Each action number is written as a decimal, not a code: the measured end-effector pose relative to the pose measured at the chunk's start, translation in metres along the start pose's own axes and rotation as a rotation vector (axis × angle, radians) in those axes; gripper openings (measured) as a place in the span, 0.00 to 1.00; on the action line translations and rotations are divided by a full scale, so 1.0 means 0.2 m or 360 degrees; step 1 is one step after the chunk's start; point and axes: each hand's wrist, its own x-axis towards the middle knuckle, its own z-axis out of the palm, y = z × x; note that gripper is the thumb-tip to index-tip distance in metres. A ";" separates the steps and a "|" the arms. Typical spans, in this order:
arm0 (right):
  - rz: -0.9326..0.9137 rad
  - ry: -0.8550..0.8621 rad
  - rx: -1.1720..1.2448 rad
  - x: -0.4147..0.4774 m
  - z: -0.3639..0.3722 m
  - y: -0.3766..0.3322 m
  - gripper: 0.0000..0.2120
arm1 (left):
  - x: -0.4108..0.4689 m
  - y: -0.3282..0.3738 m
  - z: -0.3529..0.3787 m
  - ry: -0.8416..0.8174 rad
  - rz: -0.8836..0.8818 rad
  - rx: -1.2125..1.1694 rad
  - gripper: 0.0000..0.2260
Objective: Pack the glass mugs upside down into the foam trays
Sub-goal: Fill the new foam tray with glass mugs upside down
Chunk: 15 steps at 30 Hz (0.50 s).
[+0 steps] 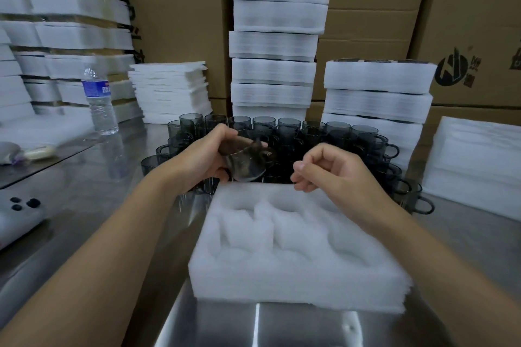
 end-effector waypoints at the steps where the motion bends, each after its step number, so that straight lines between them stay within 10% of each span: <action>1: 0.0008 -0.0004 -0.0010 0.00 0.00 0.00 0.07 | 0.00 -0.01 -0.01 0.0018 -0.0011 0.0024 0.23; 15: 0.0095 -0.0006 -0.0046 -0.01 0.01 -0.02 0.05 | -0.08 0.03 0.02 0.0009 0.0057 0.0602 0.17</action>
